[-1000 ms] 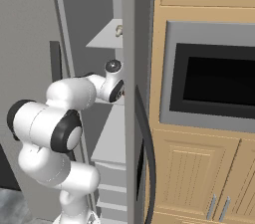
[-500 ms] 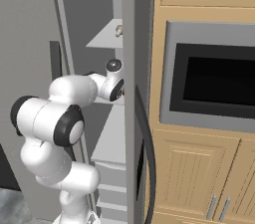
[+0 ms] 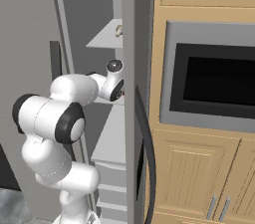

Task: Take the mango, mushroom, and squash from the freezer and place them in the bowl on the counter.

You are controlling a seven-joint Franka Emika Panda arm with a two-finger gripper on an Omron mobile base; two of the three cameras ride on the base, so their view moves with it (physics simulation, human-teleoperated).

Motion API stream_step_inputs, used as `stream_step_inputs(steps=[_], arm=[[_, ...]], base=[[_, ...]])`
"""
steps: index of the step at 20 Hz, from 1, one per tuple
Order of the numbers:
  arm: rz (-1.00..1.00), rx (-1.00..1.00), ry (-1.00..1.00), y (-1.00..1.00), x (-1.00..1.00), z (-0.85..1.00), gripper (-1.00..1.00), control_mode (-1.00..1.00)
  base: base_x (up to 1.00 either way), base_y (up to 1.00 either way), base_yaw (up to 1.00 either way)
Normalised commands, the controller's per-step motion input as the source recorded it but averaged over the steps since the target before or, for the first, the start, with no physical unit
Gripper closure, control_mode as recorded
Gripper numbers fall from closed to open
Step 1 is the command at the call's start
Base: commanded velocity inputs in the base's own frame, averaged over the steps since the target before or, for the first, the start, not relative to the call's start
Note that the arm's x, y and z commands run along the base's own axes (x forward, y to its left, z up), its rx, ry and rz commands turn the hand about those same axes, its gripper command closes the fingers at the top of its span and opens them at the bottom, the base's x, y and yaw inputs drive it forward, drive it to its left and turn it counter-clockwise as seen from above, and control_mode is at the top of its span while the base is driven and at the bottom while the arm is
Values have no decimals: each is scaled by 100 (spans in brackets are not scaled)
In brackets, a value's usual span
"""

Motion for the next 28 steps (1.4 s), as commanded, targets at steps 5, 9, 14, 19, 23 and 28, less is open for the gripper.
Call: stream_step_inputs(steps=[5, 9, 14, 19, 23, 28], arm=[[0, 0, 2, 0, 10, -14, -100, -100], [0, 0, 1, 0, 13, -13, -100, -100], [-1, 0, 1, -6, 14, -7, -100, -100], [-1, 0, 1, -4, 13, -10, -100, -100], [0, 0, 0, -2, 7, -10, -100, -100], [0, 0, 0, 0, 0, -8, -100, -100]], base=[[0, 0, 0], [0, 0, 0], [0, 0, 0], [0, 0, 0], [0, 0, 0], [0, 0, 0]])
